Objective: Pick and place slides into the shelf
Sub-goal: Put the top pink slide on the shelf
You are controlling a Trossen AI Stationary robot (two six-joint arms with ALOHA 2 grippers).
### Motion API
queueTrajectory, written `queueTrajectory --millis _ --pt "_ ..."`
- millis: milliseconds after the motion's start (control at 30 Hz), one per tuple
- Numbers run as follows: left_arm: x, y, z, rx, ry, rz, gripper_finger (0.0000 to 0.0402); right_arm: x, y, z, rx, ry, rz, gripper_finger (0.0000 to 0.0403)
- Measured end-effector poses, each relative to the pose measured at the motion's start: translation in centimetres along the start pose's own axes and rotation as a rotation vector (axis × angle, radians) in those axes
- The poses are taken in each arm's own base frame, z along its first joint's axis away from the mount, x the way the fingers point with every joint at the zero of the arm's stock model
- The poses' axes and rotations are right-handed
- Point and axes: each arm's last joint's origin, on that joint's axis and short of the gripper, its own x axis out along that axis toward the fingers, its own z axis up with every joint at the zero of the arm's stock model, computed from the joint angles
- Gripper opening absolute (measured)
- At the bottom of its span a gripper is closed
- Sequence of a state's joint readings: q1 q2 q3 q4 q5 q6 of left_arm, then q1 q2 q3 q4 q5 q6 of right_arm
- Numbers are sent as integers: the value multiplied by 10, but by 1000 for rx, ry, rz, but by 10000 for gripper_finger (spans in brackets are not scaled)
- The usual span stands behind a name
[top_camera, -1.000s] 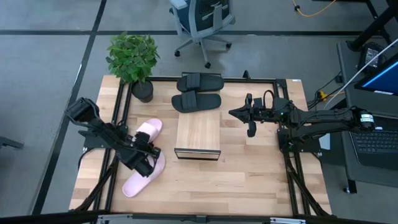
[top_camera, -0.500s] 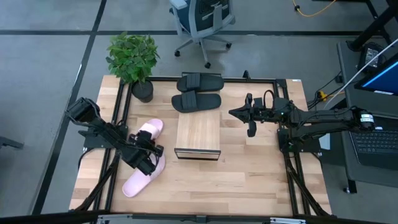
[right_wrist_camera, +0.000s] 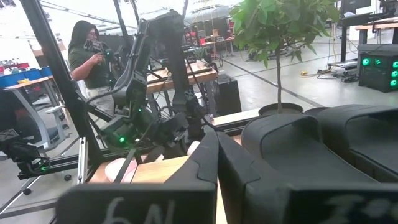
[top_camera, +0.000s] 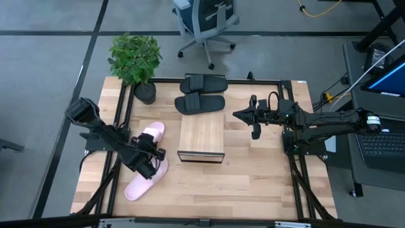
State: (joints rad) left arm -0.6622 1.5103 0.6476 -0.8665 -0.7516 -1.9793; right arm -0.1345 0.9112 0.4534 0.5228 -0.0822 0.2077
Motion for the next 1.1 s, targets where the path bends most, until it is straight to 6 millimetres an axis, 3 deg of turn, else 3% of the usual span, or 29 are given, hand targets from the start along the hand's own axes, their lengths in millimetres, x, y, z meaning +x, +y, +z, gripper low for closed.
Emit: queueTrajectory --millis 500,1100 --pt "-36 12 40 -6 -166 -230 3 0 0 0 1 2 0 4" --pt "-84 16 96 216 -398 -352 3 0 0 2 19 -20 4 4"
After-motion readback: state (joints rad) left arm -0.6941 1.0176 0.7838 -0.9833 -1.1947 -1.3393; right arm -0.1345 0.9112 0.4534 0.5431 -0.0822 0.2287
